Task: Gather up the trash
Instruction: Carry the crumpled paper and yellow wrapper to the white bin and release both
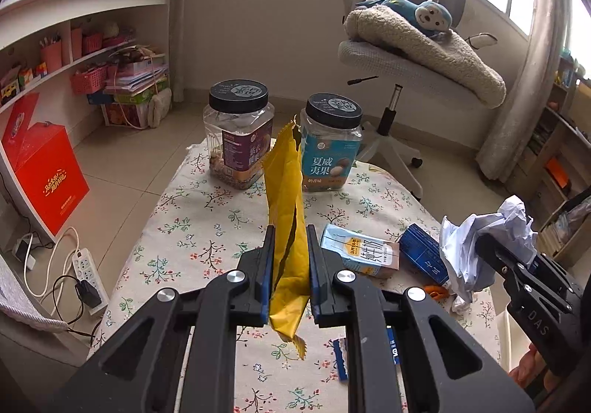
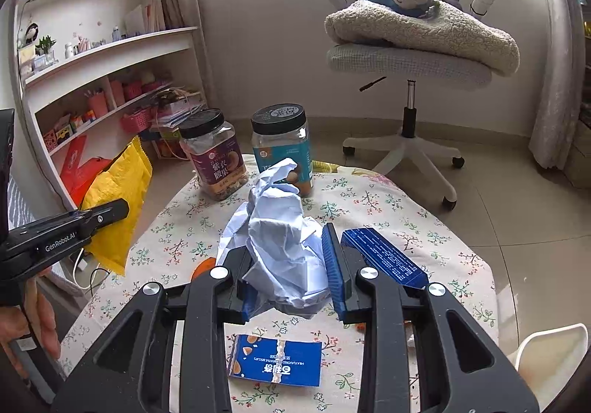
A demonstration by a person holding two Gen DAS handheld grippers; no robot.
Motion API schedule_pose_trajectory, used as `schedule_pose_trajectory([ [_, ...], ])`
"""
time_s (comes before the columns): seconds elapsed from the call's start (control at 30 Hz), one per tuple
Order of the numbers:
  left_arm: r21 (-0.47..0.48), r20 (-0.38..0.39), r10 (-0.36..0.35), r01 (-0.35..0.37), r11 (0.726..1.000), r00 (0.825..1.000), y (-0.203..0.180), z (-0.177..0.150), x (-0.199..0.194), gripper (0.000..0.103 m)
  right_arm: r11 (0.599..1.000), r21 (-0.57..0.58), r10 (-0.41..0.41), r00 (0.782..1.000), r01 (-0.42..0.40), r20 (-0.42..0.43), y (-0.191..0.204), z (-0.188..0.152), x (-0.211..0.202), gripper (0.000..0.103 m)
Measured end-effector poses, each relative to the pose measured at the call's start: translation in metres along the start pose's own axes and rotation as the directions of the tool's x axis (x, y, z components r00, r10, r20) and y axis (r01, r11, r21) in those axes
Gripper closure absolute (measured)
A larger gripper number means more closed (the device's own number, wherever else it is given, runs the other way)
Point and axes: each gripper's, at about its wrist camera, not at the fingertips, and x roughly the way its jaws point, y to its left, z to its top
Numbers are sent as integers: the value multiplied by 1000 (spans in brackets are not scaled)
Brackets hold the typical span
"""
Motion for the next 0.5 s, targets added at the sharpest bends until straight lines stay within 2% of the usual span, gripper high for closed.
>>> schedule_pose_trajectory([
  [0.5,92,-3,-94,94,991,996,-69,-5,0,88,991,71,-121,991,117,59,-59,-2,-51,73],
])
